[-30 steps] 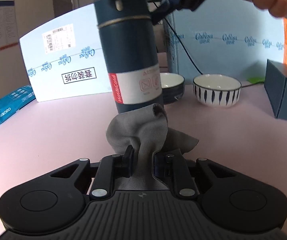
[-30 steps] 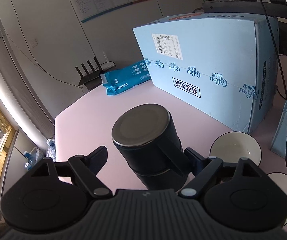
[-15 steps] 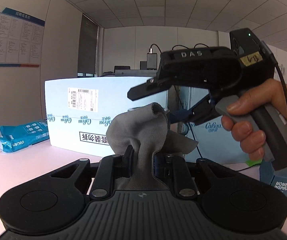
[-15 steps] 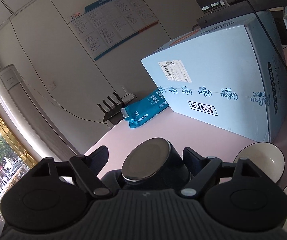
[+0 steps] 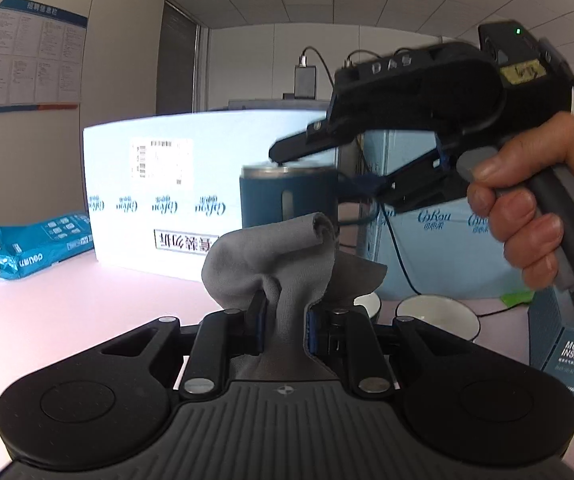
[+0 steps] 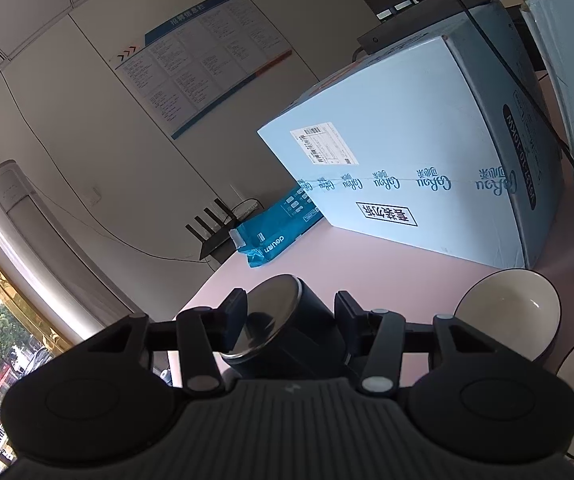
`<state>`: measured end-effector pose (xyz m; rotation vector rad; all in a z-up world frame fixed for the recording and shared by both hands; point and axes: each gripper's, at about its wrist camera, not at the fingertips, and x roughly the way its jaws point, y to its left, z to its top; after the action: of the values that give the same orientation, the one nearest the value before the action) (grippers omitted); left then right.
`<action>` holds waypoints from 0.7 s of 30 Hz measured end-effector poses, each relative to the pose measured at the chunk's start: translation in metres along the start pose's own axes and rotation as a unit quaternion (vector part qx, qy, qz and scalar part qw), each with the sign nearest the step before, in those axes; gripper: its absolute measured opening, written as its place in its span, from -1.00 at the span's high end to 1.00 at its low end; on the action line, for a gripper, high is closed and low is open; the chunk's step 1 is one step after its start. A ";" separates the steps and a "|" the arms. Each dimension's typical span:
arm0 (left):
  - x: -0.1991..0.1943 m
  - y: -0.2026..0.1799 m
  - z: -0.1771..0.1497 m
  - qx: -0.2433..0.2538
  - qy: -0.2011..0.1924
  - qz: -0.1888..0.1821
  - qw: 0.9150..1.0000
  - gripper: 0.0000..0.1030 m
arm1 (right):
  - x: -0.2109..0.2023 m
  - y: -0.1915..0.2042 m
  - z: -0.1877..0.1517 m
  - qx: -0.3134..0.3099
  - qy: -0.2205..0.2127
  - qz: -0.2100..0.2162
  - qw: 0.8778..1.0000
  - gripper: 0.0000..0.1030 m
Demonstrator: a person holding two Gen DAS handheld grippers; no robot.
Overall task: Clean container
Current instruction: 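Lower the dark blue bottle along the grey cloth while the left gripper pinches it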
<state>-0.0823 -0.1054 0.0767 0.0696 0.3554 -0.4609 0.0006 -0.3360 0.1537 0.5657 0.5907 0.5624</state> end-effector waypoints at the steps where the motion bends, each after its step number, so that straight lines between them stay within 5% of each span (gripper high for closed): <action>1: 0.004 0.001 -0.006 0.000 0.013 0.000 1.000 0.69 | 0.000 -0.001 0.000 0.001 0.000 0.001 1.000 0.00; 13: 0.041 0.011 -0.051 0.008 0.134 -0.001 0.991 0.69 | 0.003 -0.001 -0.003 -0.002 0.007 0.009 1.000 -0.06; 21: 0.003 0.004 -0.019 0.009 0.054 0.004 0.999 0.69 | 0.002 -0.002 -0.002 -0.005 0.009 0.002 1.000 -0.13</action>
<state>-0.0838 -0.1003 0.0573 0.1126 0.4571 -0.4542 0.0011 -0.3354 0.1508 0.5537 0.6046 0.5752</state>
